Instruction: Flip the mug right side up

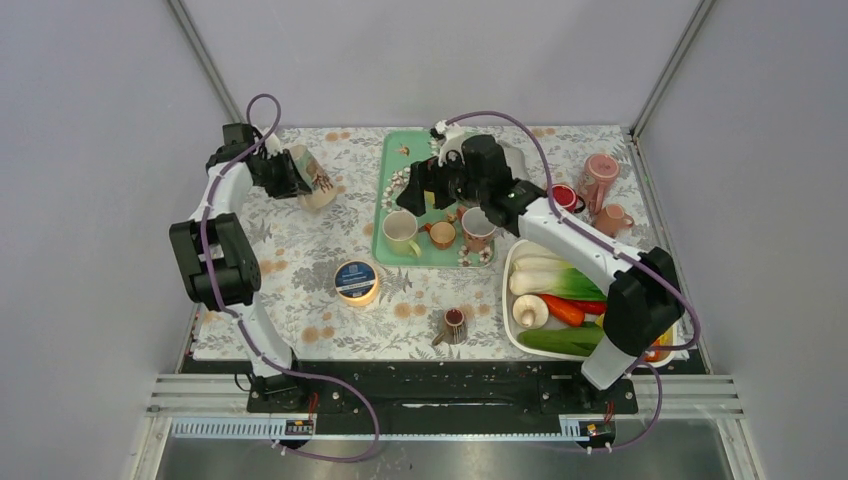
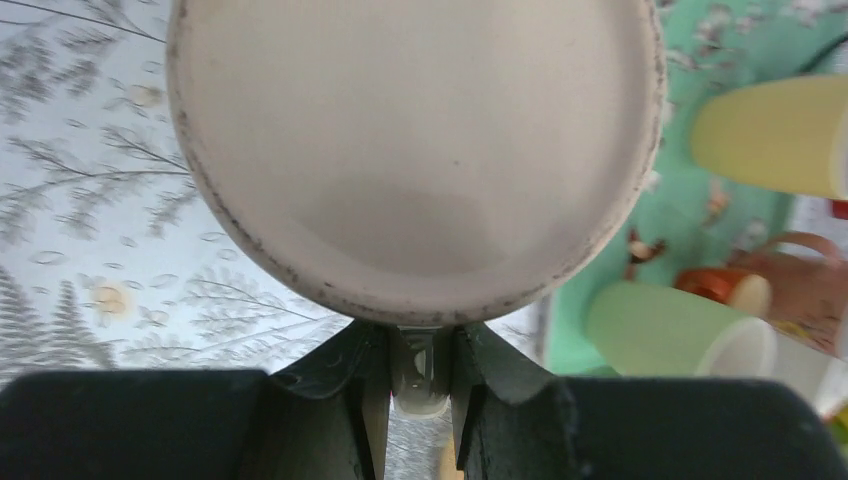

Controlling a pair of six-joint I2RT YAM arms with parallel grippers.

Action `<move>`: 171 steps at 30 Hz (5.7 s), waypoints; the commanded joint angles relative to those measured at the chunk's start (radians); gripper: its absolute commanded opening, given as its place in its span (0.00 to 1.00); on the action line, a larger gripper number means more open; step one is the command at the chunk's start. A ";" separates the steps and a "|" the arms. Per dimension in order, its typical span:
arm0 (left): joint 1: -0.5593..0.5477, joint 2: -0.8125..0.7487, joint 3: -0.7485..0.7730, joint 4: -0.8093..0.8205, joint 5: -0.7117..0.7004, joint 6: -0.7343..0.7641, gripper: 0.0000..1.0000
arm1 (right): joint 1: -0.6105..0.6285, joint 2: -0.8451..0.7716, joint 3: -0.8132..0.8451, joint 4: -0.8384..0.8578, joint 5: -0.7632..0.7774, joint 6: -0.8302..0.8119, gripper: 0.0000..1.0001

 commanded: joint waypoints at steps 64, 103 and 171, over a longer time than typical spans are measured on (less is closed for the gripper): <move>-0.002 -0.625 -0.362 0.027 0.021 0.215 0.99 | 0.084 0.797 1.147 -0.563 0.421 -0.582 0.00; -0.082 -0.655 -0.320 -0.061 0.084 0.335 0.99 | 0.095 0.641 1.057 -0.565 0.263 -0.566 0.68; -0.966 -0.572 -0.441 0.207 0.179 0.106 0.00 | -0.253 -0.825 -0.611 0.153 -0.025 0.092 0.99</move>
